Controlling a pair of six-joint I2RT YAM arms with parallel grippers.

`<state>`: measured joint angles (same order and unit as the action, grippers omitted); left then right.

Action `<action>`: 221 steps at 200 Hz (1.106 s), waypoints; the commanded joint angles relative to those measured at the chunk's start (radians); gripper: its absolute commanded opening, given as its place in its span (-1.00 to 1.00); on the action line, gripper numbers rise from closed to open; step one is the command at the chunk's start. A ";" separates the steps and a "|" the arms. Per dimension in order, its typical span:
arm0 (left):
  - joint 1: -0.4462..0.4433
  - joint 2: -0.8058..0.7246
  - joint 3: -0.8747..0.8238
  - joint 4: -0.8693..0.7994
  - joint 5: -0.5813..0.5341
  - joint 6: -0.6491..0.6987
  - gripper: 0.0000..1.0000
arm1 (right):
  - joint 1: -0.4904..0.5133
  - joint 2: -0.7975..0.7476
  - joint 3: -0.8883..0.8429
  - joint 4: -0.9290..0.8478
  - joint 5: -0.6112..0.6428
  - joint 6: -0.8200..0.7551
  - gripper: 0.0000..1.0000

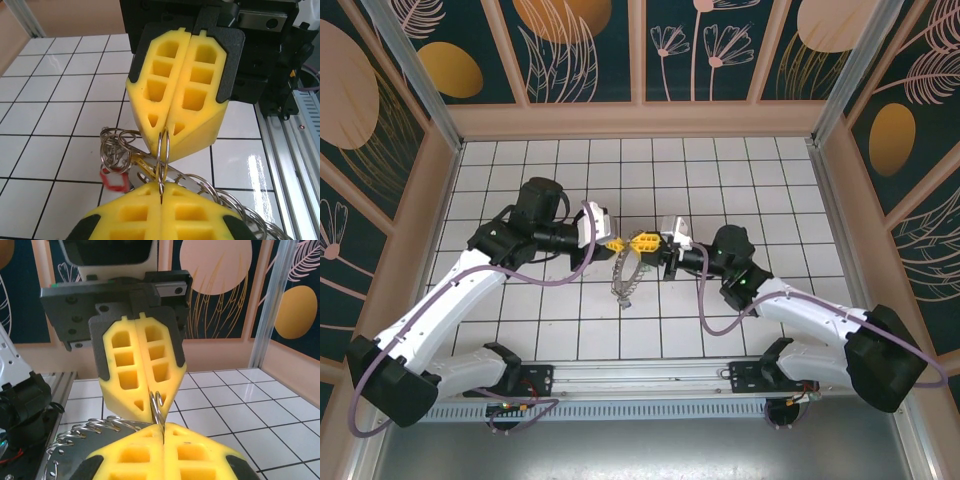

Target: Put the keys on the keyring

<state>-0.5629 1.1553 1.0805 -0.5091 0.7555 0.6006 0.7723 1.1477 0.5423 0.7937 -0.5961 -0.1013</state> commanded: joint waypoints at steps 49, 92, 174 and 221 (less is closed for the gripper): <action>-0.003 -0.085 -0.103 0.265 0.037 -0.148 -0.54 | 0.023 0.059 -0.008 0.287 0.059 0.102 -1.00; -0.003 -0.104 -0.102 0.293 0.030 -0.165 -0.53 | 0.025 0.063 -0.007 0.263 0.046 0.089 -1.00; -0.003 -0.072 -0.081 0.223 0.052 -0.116 -1.00 | 0.039 0.029 0.007 0.136 0.021 0.009 -1.00; -0.003 -0.075 -0.054 0.147 0.059 -0.044 -1.00 | 0.026 -0.029 0.040 -0.066 0.010 -0.096 -0.81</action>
<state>-0.5617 1.0870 0.9867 -0.3183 0.7723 0.4973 0.7986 1.1683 0.5247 0.8104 -0.5652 -0.1238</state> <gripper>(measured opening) 0.060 0.049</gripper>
